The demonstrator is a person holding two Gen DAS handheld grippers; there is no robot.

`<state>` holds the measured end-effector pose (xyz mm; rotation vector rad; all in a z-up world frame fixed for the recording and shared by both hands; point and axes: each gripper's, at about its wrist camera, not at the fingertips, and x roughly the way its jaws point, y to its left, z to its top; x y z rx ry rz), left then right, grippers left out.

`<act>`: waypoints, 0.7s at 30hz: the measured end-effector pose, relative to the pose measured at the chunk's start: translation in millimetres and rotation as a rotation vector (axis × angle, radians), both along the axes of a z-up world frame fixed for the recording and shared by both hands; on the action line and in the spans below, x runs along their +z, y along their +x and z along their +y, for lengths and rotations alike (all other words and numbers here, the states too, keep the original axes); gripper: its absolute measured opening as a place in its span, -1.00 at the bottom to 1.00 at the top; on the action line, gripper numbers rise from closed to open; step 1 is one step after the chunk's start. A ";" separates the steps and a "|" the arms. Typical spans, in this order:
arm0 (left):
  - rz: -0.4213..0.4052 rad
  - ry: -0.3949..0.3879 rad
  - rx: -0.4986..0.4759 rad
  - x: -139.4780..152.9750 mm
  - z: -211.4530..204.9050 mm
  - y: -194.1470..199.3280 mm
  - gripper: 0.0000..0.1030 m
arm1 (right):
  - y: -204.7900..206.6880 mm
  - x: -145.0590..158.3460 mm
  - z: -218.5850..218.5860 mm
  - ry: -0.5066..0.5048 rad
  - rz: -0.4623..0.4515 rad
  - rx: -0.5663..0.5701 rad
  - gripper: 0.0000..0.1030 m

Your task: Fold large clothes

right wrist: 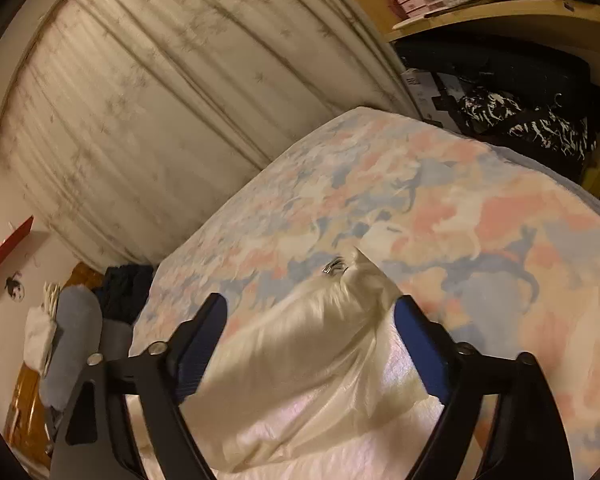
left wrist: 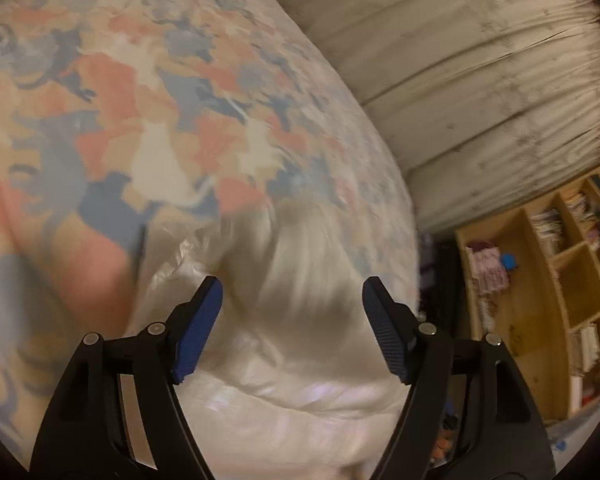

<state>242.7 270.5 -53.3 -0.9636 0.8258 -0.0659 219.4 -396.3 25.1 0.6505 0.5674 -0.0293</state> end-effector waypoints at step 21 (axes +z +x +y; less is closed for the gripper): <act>0.173 0.323 -0.075 -101.4 -10.5 60.8 0.10 | 123.0 -204.6 -29.5 -0.007 0.351 0.142 0.53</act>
